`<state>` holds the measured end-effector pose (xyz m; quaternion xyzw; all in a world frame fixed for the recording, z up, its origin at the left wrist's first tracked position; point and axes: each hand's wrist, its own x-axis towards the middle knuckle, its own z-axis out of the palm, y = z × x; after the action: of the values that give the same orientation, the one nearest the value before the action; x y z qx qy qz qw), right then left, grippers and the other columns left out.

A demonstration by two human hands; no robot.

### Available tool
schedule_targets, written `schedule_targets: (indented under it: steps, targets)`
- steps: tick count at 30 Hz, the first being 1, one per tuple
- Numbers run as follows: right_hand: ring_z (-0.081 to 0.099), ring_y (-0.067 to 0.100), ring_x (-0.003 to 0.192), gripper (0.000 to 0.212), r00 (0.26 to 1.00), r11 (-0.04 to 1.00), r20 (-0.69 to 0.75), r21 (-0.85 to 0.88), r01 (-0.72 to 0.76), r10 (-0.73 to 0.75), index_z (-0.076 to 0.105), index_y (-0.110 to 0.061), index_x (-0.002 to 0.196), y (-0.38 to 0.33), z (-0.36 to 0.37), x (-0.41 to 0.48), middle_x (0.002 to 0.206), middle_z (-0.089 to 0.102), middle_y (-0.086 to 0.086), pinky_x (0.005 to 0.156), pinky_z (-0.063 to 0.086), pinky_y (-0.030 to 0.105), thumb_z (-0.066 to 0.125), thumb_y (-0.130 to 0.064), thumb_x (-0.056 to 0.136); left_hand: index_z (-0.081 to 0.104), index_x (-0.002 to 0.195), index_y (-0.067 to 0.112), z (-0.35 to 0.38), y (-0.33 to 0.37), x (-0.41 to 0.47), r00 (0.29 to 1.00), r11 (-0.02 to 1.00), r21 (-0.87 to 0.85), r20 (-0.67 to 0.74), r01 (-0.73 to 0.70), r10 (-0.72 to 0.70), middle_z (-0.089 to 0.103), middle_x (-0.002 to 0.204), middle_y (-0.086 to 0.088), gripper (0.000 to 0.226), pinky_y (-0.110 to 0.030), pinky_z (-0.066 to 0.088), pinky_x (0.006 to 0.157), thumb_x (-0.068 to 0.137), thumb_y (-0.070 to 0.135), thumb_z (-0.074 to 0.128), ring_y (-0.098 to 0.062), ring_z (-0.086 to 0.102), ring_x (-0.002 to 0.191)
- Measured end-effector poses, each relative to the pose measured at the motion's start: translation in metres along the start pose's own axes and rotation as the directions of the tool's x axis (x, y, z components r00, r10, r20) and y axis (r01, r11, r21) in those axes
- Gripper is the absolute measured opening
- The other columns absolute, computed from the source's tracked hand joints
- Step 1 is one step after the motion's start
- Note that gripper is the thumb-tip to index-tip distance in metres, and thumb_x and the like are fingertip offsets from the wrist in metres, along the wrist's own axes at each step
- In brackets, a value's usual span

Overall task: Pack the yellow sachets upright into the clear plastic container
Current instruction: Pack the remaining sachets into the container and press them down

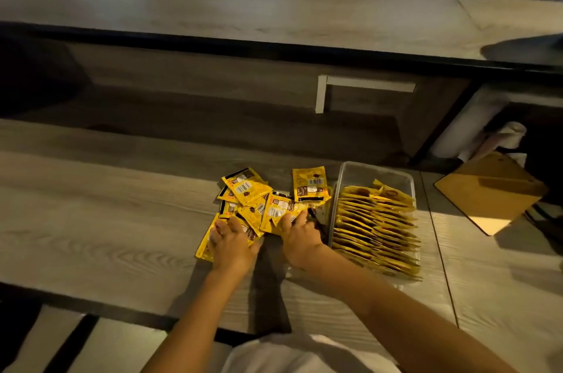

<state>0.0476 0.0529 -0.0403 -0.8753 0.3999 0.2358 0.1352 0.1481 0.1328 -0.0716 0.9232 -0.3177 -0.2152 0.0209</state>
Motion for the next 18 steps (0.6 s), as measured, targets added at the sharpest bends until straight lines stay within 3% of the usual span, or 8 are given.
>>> schedule_targets:
  steps: [5, 8, 11, 18]
  targets:
    - [0.047, 0.041, 0.122, 0.057, 0.995, 0.987, -0.072, 0.143, 0.075, -0.066, 0.016, -0.005, 0.144, 0.01, -0.019, 0.003, 0.136, 0.041, 0.027, 0.097, 0.044, 0.043, 0.043, -0.007, 0.093, 0.009, 0.146, 0.003, -0.005, 0.002, 0.002, 0.996, 1.0, 0.022, 0.09, -0.017, 0.015, 0.007, 0.152, -0.029, 0.068, -0.05, 0.01, 0.116, 0.092, 0.023, 0.044, -0.043, 0.006, 0.142]
    - [0.051, 0.038, 0.117, 0.042, 0.984, 0.946, -0.168, 0.308, 0.102, -0.052, 0.035, -0.001, 0.133, 0.018, -0.039, 0.002, 0.126, 0.053, 0.023, 0.095, 0.047, 0.042, 0.043, -0.002, 0.092, 0.017, 0.144, -0.001, -0.016, 0.004, 0.005, 0.993, 0.991, 0.083, 0.067, -0.107, 0.101, 0.028, 0.145, -0.028, 0.058, -0.044, 0.025, 0.111, 0.092, 0.01, 0.039, -0.041, 0.027, 0.136]
    - [0.056, 0.035, 0.113, 0.03, 0.967, 0.856, -0.251, 0.507, 0.101, 0.035, 0.052, 0.003, 0.119, 0.029, -0.06, 0.005, 0.121, 0.059, 0.021, 0.092, 0.049, 0.039, 0.048, -0.002, 0.09, 0.042, 0.131, 0.002, -0.043, 0.01, 0.005, 0.984, 0.981, 0.083, 0.017, -0.176, 0.176, 0.053, 0.128, -0.022, 0.04, -0.043, 0.042, 0.096, 0.091, 0.003, 0.041, -0.038, 0.05, 0.119]
    - [0.061, 0.025, 0.108, 0.023, 0.906, 0.564, -0.357, 0.807, 0.177, 0.226, 0.059, -0.005, 0.111, 0.064, -0.094, 0.006, 0.113, 0.065, 0.013, 0.079, 0.053, 0.033, 0.058, -0.009, 0.088, 0.05, 0.115, -0.003, -0.113, 0.036, 0.001, 0.959, 0.984, -0.091, -0.253, -0.153, 0.126, 0.057, 0.116, -0.025, 0.026, -0.044, 0.045, 0.086, 0.09, -0.002, 0.044, -0.041, 0.055, 0.109]
